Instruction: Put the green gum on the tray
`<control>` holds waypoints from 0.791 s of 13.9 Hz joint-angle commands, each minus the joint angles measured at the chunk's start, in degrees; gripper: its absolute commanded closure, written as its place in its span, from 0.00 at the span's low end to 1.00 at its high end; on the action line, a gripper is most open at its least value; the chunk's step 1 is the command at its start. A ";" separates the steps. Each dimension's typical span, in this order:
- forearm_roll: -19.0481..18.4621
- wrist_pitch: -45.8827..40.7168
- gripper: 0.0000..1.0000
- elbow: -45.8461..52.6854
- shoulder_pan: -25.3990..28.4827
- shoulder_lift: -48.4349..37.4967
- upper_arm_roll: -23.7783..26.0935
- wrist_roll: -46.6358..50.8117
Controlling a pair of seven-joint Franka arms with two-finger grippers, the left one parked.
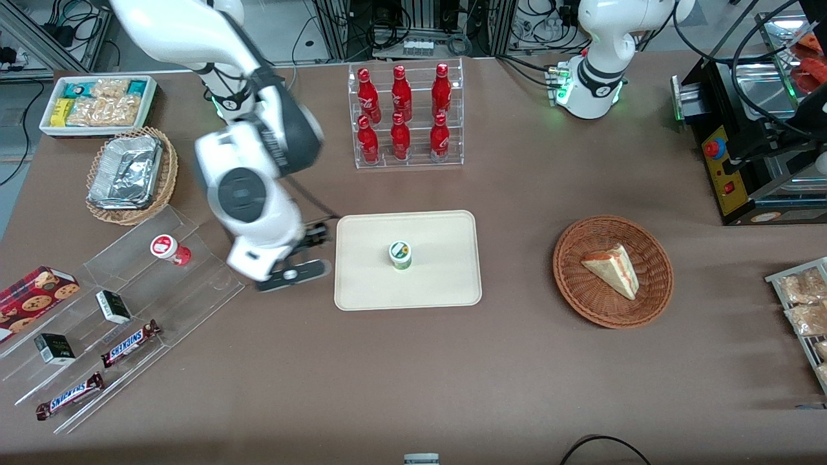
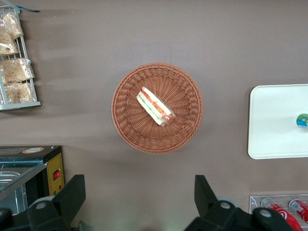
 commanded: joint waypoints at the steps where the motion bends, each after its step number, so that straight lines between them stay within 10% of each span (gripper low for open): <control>1: -0.25 0.37 0.00 -5.61 -4.83 -5.61 1.02 -2.47; 11: -0.34 0.11 0.00 -12.39 -19.96 -16.43 1.90 -11.59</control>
